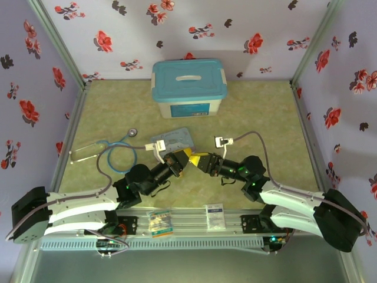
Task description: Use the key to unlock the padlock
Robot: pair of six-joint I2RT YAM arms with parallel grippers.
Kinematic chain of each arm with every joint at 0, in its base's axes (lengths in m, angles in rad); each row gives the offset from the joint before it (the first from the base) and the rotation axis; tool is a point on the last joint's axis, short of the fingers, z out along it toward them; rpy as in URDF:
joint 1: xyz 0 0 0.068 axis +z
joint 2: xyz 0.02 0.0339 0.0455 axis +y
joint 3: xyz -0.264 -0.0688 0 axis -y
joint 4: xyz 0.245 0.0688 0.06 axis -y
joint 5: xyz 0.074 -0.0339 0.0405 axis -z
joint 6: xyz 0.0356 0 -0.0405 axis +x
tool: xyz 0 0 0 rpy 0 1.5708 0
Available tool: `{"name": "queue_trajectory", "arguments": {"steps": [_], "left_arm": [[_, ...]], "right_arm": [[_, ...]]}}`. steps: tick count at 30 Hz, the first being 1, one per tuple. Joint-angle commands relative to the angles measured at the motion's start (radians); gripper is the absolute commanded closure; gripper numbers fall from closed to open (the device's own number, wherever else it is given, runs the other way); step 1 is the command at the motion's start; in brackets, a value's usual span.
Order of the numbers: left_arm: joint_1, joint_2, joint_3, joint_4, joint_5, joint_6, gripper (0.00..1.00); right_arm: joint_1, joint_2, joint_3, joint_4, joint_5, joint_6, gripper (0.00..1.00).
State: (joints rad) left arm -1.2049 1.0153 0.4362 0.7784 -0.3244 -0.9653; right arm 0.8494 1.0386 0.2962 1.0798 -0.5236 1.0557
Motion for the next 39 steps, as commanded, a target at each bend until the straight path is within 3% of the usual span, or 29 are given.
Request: {"name": "queue_trajectory", "arguments": {"steps": [1, 5, 18, 23, 39], "left_arm": [[0.004, 0.007, 0.025, 0.038, -0.022, 0.011, 1.00], [0.004, 0.011, 0.025, 0.044, -0.021, 0.007, 1.00], [0.004, 0.017, 0.023, 0.030, -0.039, 0.009, 1.00], [0.004, 0.026, 0.007, 0.051, -0.037, -0.011, 1.00], [0.004, 0.051, -0.004, 0.060, -0.024, -0.034, 1.00]], "right_arm": [[0.014, -0.009, -0.014, 0.002, -0.020, -0.023, 0.68], [0.014, -0.012, -0.025, -0.026, 0.001, -0.034, 0.59], [0.014, -0.032, -0.058, 0.024, 0.020, -0.028, 0.69], [0.014, -0.025, -0.062, 0.043, 0.037, -0.029, 0.79], [0.013, 0.017, -0.055, 0.086, 0.059, -0.031, 0.79]]}}
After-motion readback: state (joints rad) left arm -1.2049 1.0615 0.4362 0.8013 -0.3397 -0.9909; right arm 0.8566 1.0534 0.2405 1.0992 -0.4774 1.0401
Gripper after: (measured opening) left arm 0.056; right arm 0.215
